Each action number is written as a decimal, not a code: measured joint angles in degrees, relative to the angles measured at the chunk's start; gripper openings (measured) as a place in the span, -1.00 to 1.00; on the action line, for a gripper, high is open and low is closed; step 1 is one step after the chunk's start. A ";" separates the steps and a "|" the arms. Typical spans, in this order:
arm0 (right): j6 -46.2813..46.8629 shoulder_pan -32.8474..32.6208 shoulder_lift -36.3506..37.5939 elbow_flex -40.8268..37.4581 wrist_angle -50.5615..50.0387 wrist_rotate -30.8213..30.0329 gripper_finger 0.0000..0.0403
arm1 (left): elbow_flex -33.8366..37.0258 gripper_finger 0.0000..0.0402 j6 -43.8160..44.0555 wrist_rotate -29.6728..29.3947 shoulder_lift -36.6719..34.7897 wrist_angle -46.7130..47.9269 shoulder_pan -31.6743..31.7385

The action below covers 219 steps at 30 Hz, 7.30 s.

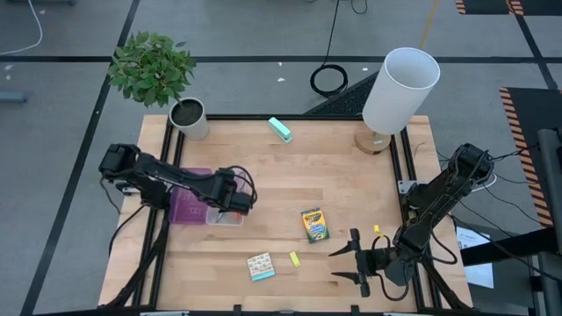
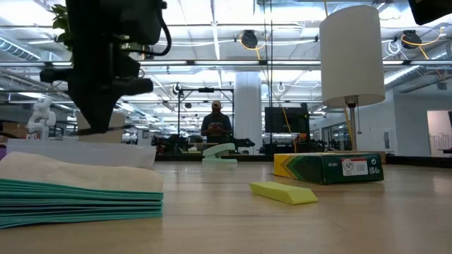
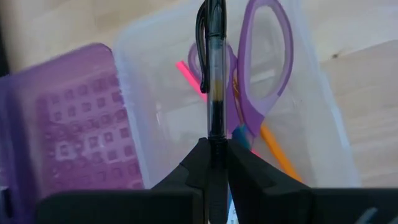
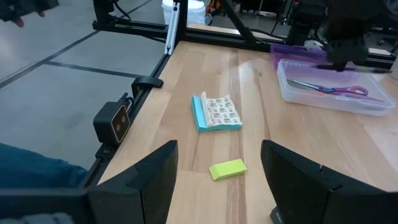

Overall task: Pack school essentials
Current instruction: Put the black pen into the purple supply box, then put the crayon box into the purple supply box

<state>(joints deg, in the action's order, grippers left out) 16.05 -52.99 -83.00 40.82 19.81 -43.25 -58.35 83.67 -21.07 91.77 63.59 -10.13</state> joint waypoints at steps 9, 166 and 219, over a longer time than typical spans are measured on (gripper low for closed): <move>0.15 0.00 0.00 0.00 0.00 -0.10 0.11 | 5.12 -0.79 1.48 0.12 0.00 -3.83 -0.02; 33.81 8.90 -15.28 4.08 -23.37 6.25 0.11 | -18.40 -0.33 -59.91 -3.91 27.34 -56.12 -0.92; 25.56 9.42 -15.21 -7.48 -2.11 10.14 0.00 | -15.96 -0.33 -59.10 21.48 23.84 -58.11 -3.55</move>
<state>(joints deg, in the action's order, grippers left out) 41.61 -43.57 -98.21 33.34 17.70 -33.11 -74.32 24.58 0.40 115.60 5.48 -13.68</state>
